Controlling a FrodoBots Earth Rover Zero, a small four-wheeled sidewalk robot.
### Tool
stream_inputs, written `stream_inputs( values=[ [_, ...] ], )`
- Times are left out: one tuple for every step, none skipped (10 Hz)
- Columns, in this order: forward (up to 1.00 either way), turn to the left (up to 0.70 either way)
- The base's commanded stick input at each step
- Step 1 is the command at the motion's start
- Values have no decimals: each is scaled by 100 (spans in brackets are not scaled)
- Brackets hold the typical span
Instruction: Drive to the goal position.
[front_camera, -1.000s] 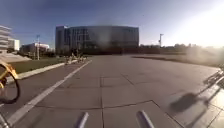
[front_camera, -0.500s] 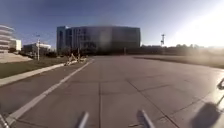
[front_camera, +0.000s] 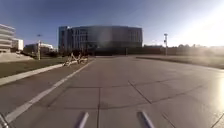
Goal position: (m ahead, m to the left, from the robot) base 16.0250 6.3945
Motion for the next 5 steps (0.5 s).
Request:
stream_inputs(
  values=[
    [70, 6],
    [70, 1],
    [70, 1],
    [70, 1],
    [70, 1]
  ],
)
